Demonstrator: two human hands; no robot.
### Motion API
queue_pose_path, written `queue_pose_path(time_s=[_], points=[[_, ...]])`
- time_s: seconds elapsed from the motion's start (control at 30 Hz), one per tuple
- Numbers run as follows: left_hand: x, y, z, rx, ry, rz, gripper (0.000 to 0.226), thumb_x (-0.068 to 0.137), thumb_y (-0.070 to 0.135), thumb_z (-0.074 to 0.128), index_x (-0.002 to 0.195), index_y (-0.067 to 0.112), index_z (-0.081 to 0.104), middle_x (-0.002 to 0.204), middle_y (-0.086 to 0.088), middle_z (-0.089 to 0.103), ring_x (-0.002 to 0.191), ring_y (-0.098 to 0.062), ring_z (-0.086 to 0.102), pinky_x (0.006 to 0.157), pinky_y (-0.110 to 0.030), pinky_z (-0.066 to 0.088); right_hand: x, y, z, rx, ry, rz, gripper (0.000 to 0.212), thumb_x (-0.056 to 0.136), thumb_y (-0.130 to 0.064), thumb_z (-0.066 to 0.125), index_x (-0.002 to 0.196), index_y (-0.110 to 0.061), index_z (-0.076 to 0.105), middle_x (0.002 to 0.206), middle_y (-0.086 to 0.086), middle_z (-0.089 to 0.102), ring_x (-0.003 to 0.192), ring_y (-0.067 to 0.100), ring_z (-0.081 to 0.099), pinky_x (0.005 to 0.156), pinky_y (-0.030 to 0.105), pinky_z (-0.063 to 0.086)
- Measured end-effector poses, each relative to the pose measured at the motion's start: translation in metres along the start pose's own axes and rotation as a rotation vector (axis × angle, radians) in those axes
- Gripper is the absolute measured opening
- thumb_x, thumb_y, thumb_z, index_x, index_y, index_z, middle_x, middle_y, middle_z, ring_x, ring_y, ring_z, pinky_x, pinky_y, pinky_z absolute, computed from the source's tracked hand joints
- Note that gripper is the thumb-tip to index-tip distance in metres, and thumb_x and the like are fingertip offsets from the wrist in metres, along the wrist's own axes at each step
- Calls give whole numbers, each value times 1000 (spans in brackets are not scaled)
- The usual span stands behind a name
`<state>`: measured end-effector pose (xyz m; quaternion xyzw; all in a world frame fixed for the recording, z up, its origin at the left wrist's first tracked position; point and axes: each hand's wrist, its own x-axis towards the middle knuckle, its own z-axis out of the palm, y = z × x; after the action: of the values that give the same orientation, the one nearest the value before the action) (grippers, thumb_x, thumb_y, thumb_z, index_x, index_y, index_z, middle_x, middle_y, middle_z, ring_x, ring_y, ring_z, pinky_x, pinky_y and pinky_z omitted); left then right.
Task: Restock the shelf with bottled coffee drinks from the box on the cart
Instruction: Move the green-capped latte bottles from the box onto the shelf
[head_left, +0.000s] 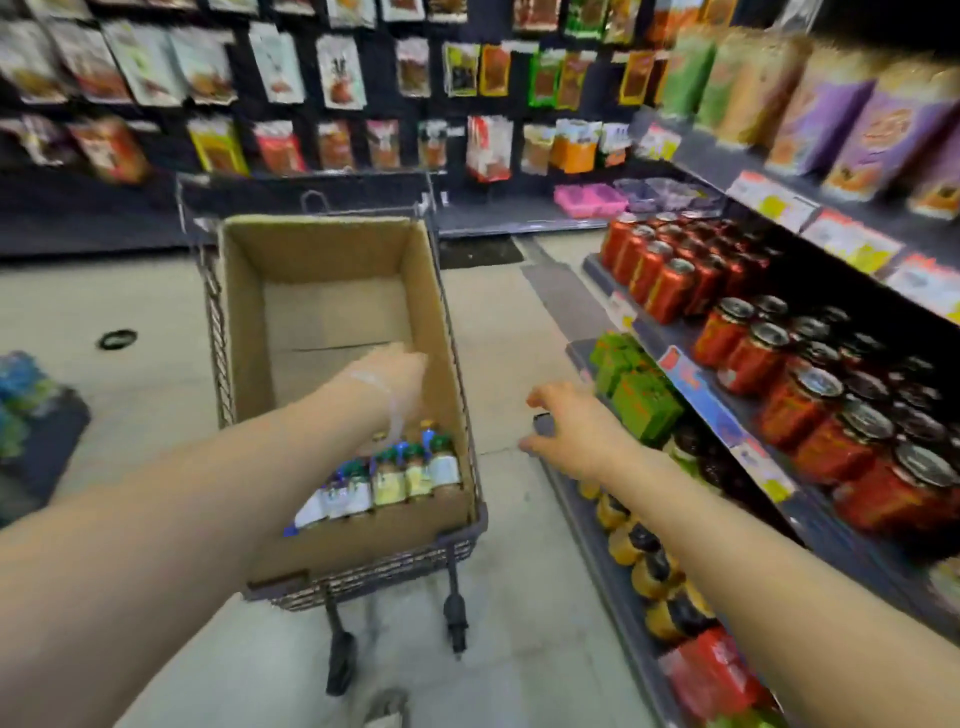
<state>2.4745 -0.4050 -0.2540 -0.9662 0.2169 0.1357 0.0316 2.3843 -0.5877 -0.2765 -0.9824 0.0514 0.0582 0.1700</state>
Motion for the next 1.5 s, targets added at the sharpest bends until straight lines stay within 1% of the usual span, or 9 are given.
queue_pose_path(time_s=[0.13,0.37,0.53,0.63,0.8,1.0,1.13,1.27,1.5], points=[[20,-76,41,-28,-145,-125,44,84,11,60,127,7,48,123,-19,53,115,-35,54,93,-37,48,61,-42,44,4,-126,-33,50,83,-34,65,123,-8,49,127,14,52,118,31,49,96,38,43],[60,-159,133,-248,-327,-312,51,85,32,61,127,9,44,130,-14,48,121,-32,49,98,-36,43,154,-78,129,8,-362,63,49,85,-31,62,124,-6,47,126,18,51,118,33,50,93,34,41],[76,-174,198,-530,-454,-553,40,89,28,56,121,4,48,108,-9,61,106,-28,58,77,-27,42,184,-98,199,50,-531,129,47,84,-27,63,124,-7,47,129,13,51,118,28,50,88,29,42],[84,-178,231,-735,-516,-752,57,83,39,64,121,2,43,123,-12,58,112,-28,57,76,-26,40,190,-114,240,70,-639,107,53,84,-28,65,129,-7,44,132,14,48,121,29,48,96,31,42],[94,-176,267,-954,-518,-931,79,74,39,74,129,2,31,125,-14,55,114,-30,55,87,-33,45,200,-134,289,76,-739,95,54,86,-28,63,130,-7,40,134,15,47,124,30,46,99,34,42],[98,-184,275,-946,-394,-942,68,69,40,76,118,9,40,114,-10,62,104,-29,61,81,-30,48,212,-140,316,109,-753,145,56,87,-22,60,134,-5,35,138,15,44,128,30,44,102,32,39],[95,-205,256,-957,-347,-901,72,69,37,77,122,8,38,115,-8,60,105,-27,60,77,-27,44,226,-152,331,159,-716,222,51,86,-19,61,129,-5,36,128,16,52,117,32,53,90,33,45],[89,-213,235,-889,-350,-812,61,69,33,76,113,14,39,106,-4,57,97,-24,59,76,-27,44,239,-169,345,224,-742,309,75,84,-22,62,143,-9,18,130,17,52,116,33,54,94,40,47],[71,-225,225,-806,-284,-714,51,70,35,74,95,22,32,89,6,48,77,-14,49,67,-23,39,239,-170,359,248,-638,365,66,67,-22,74,121,-21,38,109,9,62,99,31,61,80,46,56]])
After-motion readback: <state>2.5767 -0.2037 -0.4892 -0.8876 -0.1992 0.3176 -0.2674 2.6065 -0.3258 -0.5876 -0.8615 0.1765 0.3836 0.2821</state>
